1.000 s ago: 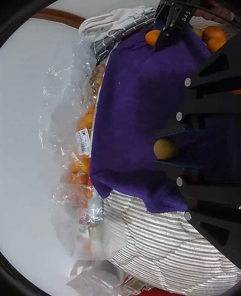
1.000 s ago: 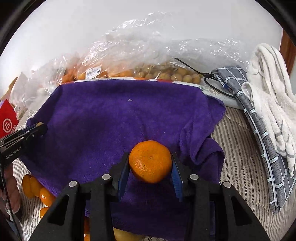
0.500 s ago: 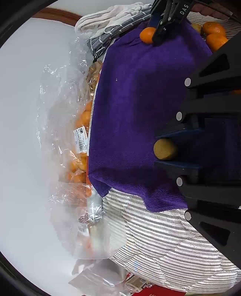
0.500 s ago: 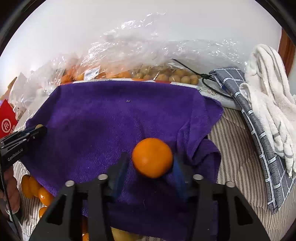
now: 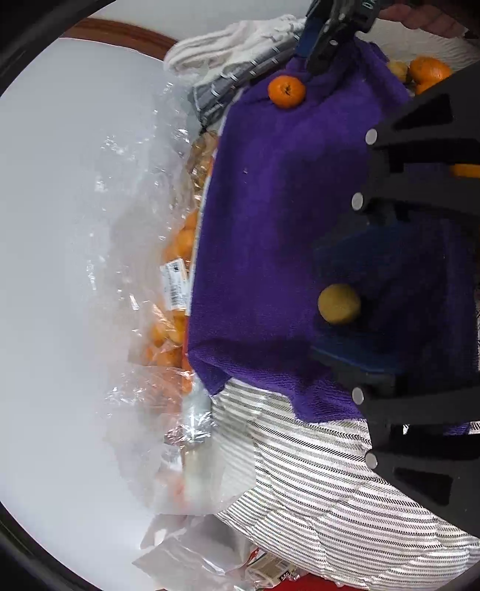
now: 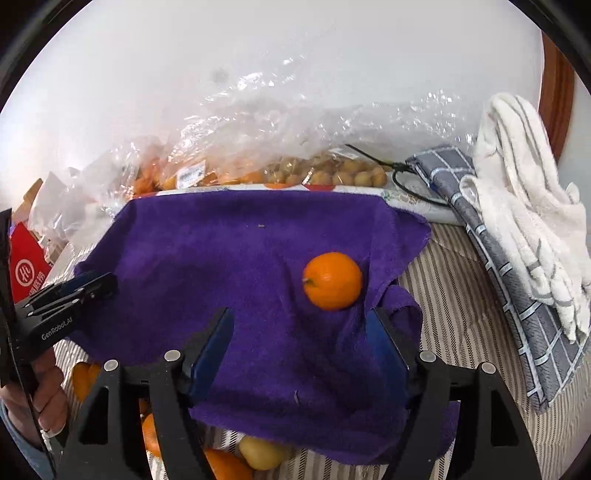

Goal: Organize fruits
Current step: 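Carry the orange onto the purple towel and open the right tool while the left tool carries the yellow fruit, then open the left tool to drop the yellow fruit on the towel while the right tool withdraws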

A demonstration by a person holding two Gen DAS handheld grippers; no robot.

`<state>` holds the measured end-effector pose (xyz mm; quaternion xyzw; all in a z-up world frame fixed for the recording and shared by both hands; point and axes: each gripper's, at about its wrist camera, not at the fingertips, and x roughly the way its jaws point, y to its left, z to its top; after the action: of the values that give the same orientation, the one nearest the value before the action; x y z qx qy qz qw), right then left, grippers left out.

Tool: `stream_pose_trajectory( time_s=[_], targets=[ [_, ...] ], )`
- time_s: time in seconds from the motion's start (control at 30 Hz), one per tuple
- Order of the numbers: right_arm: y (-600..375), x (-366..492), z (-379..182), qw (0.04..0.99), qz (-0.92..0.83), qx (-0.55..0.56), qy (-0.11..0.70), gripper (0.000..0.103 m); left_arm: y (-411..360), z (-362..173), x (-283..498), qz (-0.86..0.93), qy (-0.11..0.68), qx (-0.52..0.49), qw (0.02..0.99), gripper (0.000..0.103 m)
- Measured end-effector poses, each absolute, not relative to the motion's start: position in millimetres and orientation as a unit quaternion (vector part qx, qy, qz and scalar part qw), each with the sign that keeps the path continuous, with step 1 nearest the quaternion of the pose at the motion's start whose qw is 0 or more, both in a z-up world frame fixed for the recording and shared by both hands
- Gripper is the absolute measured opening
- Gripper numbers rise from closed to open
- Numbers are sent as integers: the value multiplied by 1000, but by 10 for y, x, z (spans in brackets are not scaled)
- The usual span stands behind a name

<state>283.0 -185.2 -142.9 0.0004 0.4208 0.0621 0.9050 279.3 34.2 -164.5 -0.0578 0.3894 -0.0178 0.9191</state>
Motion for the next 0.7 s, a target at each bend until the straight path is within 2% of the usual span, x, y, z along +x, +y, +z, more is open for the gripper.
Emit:
stream_pose_trajectory(
  time_s=[0.13, 0.23, 0.33, 0.4, 0.53, 0.7],
  targets=[
    [-1787, 2716, -1326, 913, 68, -4, 403, 73, 371, -1559, 2723, -16, 372, -63, 926, 50],
    [-1749, 2564, -1248, 918, 75, -7, 390, 65, 430, -1486, 2646, -17, 361, -85, 928, 50],
    [-1740, 2318, -1227, 920, 88, -7, 382, 65, 463, -1400, 2551, -24, 350, -107, 930, 51],
    [-1761, 2163, -1280, 914, 97, 3, 393, 64, 469, -1365, 2456, -29, 342, -110, 933, 52],
    [-1830, 1999, -1418, 905, 88, 5, 416, 50, 485, -1356, 2149, -30, 326, -88, 941, 53],
    [-1873, 2011, -1509, 895, 98, 32, 433, 49, 560, -1385, 1875, -24, 330, -68, 941, 53]
  ],
)
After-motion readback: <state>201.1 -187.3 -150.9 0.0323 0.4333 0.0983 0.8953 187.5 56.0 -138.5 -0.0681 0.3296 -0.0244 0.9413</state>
